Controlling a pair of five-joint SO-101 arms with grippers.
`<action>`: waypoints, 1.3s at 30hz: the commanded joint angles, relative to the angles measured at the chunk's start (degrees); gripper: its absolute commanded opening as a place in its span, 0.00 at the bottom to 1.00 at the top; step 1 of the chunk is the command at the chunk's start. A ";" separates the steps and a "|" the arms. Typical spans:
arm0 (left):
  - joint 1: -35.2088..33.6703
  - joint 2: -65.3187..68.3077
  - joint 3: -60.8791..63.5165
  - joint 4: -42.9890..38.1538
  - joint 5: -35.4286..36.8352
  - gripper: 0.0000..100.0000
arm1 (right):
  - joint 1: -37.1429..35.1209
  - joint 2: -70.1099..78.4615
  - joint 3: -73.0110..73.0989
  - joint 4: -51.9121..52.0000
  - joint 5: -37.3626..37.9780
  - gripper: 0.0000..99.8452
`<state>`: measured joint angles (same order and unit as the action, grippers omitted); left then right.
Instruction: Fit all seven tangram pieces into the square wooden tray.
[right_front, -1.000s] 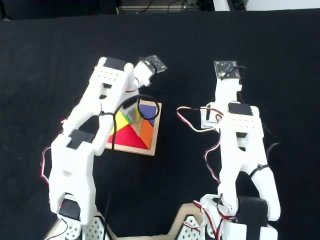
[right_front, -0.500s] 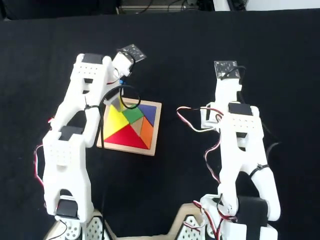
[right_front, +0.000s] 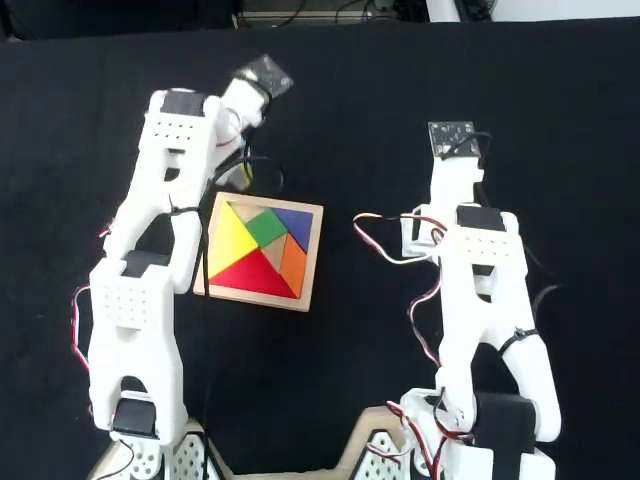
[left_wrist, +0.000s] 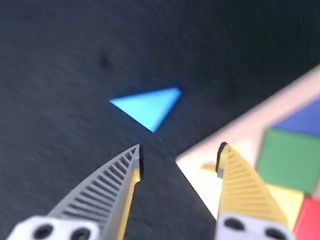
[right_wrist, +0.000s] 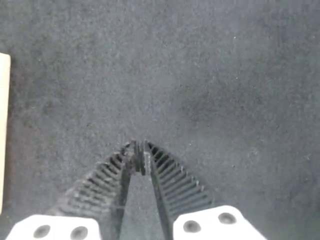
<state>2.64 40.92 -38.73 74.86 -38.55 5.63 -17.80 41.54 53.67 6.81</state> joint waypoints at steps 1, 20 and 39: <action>2.24 2.73 -4.53 -4.92 6.24 0.25 | 0.62 -1.98 -1.89 -0.88 -0.35 0.01; -1.01 8.44 -9.45 19.08 -5.54 0.23 | 0.62 -1.98 -1.89 -0.88 -0.35 0.01; -9.54 18.02 -38.90 -1.23 7.74 0.23 | -0.88 -1.98 0.66 -4.92 -0.09 0.01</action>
<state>-6.07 58.24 -73.71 76.88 -34.59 5.63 -17.80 42.24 50.59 6.81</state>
